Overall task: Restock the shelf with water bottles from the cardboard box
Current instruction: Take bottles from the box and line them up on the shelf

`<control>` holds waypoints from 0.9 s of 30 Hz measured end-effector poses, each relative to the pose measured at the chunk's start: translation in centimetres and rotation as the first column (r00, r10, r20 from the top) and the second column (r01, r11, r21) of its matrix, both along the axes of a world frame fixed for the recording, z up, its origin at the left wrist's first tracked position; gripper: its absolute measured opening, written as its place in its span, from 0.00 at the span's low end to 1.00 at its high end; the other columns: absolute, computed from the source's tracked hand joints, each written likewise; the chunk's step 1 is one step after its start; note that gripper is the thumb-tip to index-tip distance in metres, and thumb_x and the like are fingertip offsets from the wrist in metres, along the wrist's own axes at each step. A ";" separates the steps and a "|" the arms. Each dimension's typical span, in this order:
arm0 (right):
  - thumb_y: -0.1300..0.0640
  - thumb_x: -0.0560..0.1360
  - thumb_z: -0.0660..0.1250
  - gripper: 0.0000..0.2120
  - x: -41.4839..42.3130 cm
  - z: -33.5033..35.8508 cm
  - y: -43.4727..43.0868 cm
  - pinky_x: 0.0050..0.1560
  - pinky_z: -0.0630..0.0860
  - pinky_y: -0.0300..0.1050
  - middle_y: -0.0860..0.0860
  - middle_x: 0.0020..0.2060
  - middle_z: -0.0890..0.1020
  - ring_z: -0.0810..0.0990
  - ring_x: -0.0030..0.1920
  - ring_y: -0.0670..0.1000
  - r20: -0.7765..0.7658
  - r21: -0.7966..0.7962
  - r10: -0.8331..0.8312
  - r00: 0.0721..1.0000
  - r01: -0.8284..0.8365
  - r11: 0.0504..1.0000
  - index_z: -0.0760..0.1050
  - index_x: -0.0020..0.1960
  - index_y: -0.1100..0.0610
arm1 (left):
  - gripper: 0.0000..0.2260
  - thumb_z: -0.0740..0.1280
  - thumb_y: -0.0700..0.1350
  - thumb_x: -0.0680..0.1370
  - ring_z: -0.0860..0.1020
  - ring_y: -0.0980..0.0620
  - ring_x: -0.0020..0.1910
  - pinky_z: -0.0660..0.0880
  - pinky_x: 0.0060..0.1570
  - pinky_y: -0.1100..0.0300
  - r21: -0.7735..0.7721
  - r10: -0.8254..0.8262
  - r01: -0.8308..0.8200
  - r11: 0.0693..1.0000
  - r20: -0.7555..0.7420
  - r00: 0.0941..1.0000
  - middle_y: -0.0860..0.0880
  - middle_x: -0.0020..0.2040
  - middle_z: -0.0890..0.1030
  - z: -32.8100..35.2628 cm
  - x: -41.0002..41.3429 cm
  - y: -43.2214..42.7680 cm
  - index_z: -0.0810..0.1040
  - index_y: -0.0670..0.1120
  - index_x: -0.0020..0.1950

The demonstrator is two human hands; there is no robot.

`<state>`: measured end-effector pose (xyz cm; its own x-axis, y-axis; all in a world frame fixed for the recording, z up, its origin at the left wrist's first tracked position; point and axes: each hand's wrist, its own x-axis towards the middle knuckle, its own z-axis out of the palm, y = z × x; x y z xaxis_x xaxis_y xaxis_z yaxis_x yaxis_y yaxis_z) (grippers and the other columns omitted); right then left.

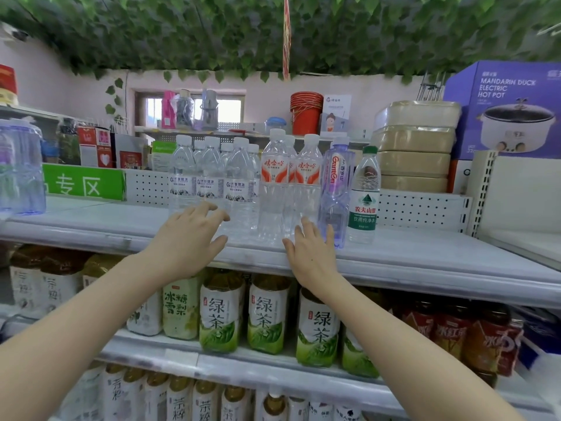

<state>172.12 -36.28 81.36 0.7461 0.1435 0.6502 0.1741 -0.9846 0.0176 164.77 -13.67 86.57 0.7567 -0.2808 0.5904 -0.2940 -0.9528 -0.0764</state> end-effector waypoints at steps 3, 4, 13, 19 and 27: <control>0.52 0.81 0.51 0.21 -1.3 -0.7 -0.2 0.73 0.46 0.64 0.56 0.75 0.59 0.58 0.73 0.56 0.065 -0.068 0.023 0.998 -0.019 0.998 0.62 0.72 0.57 | 0.18 0.57 0.53 0.80 0.68 0.46 0.65 0.67 0.61 0.51 -0.002 0.024 -0.024 1.000 -0.026 0.999 0.48 0.69 0.66 -1.1 -0.8 -0.2 0.66 0.51 0.69; 0.53 0.81 0.53 0.21 -1.8 -1.0 -0.2 0.73 0.47 0.64 0.56 0.75 0.59 0.58 0.74 0.57 0.067 -0.079 0.029 0.997 -0.024 0.997 0.61 0.73 0.57 | 0.18 0.57 0.53 0.80 0.68 0.46 0.65 0.67 0.61 0.51 -0.003 0.031 -0.031 1.000 -0.038 0.999 0.48 0.69 0.66 -1.7 -1.1 -0.3 0.66 0.50 0.69; 0.56 0.76 0.62 0.21 -8.1 -4.4 -0.9 0.67 0.62 0.64 0.58 0.68 0.71 0.69 0.67 0.59 0.147 -0.075 0.011 0.989 0.000 0.997 0.69 0.68 0.58 | 0.19 0.58 0.52 0.79 0.71 0.43 0.61 0.70 0.55 0.50 0.023 0.049 -0.047 0.999 -0.103 0.993 0.45 0.66 0.68 -7.6 -5.4 -0.3 0.66 0.49 0.68; 0.57 0.75 0.64 0.22 -13.3 -8.8 -0.6 0.66 0.63 0.64 0.58 0.66 0.72 0.71 0.66 0.60 0.106 -0.085 -0.008 0.994 0.017 0.996 0.70 0.68 0.59 | 0.19 0.57 0.51 0.79 0.72 0.43 0.59 0.70 0.52 0.49 0.042 0.043 -0.038 0.998 -0.126 0.991 0.45 0.66 0.69 -12.1 -8.7 1.1 0.67 0.48 0.69; 0.60 0.73 0.66 0.20 -21.1 -15.2 2.4 0.63 0.65 0.65 0.59 0.62 0.76 0.74 0.63 0.60 0.066 -0.014 -0.025 0.998 0.026 1.000 0.74 0.64 0.60 | 0.18 0.59 0.50 0.78 0.71 0.42 0.60 0.69 0.55 0.48 0.054 0.010 0.000 0.999 -0.186 0.982 0.44 0.65 0.70 -18.1 -14.7 3.8 0.68 0.47 0.67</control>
<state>151.05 -33.89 66.13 0.7057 0.1350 0.6956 0.1465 -0.9883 0.0432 150.12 -9.84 68.50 0.8535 -0.3039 0.4232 -0.3029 -0.9503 -0.0716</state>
